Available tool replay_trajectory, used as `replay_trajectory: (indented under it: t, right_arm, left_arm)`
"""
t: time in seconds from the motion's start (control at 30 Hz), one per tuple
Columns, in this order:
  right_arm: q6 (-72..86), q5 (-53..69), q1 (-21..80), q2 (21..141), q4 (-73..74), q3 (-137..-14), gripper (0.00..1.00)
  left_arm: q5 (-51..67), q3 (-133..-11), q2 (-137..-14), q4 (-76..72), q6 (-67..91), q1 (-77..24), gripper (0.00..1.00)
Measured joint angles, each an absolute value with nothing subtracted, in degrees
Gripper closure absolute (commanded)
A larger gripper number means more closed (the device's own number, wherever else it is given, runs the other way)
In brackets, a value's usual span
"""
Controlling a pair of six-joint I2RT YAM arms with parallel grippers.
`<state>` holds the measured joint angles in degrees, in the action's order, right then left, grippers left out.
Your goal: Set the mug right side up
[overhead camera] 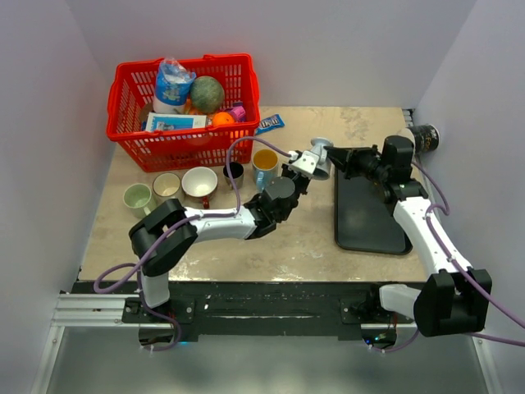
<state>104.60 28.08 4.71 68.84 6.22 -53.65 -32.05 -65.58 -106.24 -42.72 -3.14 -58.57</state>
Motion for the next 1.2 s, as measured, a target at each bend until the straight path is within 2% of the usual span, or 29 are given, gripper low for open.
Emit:
replay_trajectory:
  t: [0.03, 0.07, 0.13, 0.17, 0.2, 0.3, 0.37, 0.4, 0.43, 0.67, 0.9, 1.03, 1.2]
  right_arm:
    - [104.5, 28.1, 4.7, 68.8, 6.7, -53.6, 1.0]
    - [104.6, 27.7, 4.7, 68.8, 6.7, -53.6, 0.9]
    - [104.5, 27.6, 4.3, 68.9, 6.8, -53.4, 0.77]
    - [104.4, 27.7, 4.2, 68.8, 6.8, -53.2, 0.61]
    - [103.9, 27.9, 4.1, 68.8, 6.8, -53.0, 0.53]
    - [101.3, 28.8, 4.5, 68.8, 6.4, -53.0, 0.34]
    - [98.9, 28.8, 4.4, 69.0, 6.8, -53.1, 0.26]
    - [97.2, 28.8, 4.3, 69.0, 7.3, -53.2, 0.1]
    - [95.4, 28.8, 4.3, 69.0, 8.1, -53.3, 0.07]
    - [75.2, 30.8, 3.6, 71.0, 17.6, -59.9, 0.02]
    - [50.5, 27.1, 2.5, 74.3, 28.8, -66.4, 0.05]
    - [37.8, 25.2, 3.0, 74.9, 31.1, -65.0, 0.08]
    - [28.5, 27.6, 6.5, 68.5, 23.6, -55.6, 0.08]
  left_arm:
    - [-33.1, -65.6, -106.2, -42.9, -3.5, -58.5, 1.0]
    - [-33.0, -65.6, -106.1, -42.9, -3.7, -58.4, 1.0]
    - [-33.2, -65.7, -106.1, -42.7, -3.7, -58.6, 1.0]
    - [-33.6, -65.8, -106.1, -42.4, -3.7, -58.7, 1.0]
    - [-33.5, -65.8, -105.9, -41.6, -3.7, -58.7, 1.0]
    - [-32.6, -65.8, -105.4, -37.1, -3.5, -58.6, 1.0]
    - [-31.2, -65.8, -104.8, -33.1, -3.4, -58.5, 1.0]
    - [-30.3, -65.8, -104.4, -31.0, -2.8, -58.5, 1.0]
    - [-29.5, -65.9, -104.0, -29.2, -2.5, -58.3, 1.0]
    - [-18.6, -66.8, -99.4, -14.3, 1.5, -55.1, 1.0]
    - [-10.8, -67.0, -93.1, -0.4, 3.7, -51.5, 1.0]
    - [-7.3, -68.1, -91.8, 8.4, 4.4, -51.4, 1.0]
    - [-3.9, -71.7, -92.1, 18.4, 5.5, -51.3, 1.0]
